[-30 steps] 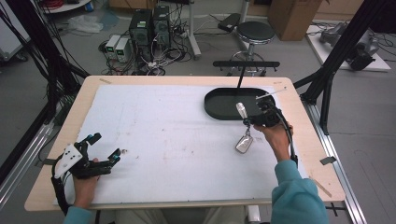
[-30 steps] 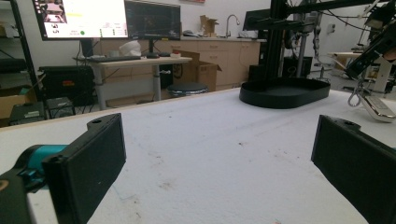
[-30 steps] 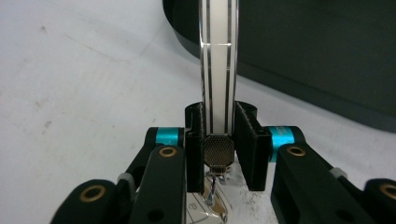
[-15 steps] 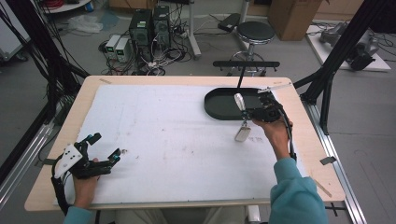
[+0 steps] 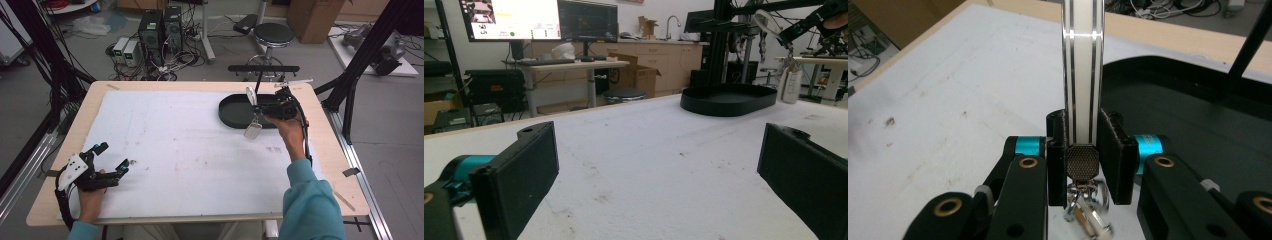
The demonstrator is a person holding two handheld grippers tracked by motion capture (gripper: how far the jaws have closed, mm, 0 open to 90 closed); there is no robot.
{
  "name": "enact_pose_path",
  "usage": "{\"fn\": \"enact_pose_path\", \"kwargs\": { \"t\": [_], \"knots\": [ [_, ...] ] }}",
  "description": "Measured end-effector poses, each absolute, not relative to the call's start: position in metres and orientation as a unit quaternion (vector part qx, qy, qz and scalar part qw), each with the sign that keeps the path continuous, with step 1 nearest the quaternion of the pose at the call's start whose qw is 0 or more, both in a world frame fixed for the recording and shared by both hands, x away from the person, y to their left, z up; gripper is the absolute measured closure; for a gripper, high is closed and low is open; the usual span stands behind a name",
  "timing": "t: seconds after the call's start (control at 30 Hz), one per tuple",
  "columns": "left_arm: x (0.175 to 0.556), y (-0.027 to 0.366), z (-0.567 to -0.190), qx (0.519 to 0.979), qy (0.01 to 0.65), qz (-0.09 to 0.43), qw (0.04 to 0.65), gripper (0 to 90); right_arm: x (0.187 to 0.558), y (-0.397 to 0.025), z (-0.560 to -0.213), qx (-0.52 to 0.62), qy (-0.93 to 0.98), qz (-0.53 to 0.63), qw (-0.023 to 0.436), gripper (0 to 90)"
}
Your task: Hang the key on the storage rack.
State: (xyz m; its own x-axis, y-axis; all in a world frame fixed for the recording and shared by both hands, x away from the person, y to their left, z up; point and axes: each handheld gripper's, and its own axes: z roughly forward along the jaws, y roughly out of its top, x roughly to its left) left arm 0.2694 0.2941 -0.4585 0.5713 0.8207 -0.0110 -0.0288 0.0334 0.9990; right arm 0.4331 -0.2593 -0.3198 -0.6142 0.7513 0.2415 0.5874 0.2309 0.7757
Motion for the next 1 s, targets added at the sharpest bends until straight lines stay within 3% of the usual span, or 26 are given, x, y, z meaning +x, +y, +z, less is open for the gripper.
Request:
{"fn": "enact_pose_path", "kwargs": {
  "t": [0.63,1.0],
  "knots": [
    [0.269,0.294,-0.458,0.612,0.323,0.331,0.641,3.5,0.457,-0.245,-0.308,0.402,0.764,0.497,0.087,75.4],
    [0.269,0.294,-0.458,0.611,0.324,0.331,0.642,3.4,0.478,-0.239,-0.317,0.384,0.754,0.529,0.062,75.4]
  ]
}}
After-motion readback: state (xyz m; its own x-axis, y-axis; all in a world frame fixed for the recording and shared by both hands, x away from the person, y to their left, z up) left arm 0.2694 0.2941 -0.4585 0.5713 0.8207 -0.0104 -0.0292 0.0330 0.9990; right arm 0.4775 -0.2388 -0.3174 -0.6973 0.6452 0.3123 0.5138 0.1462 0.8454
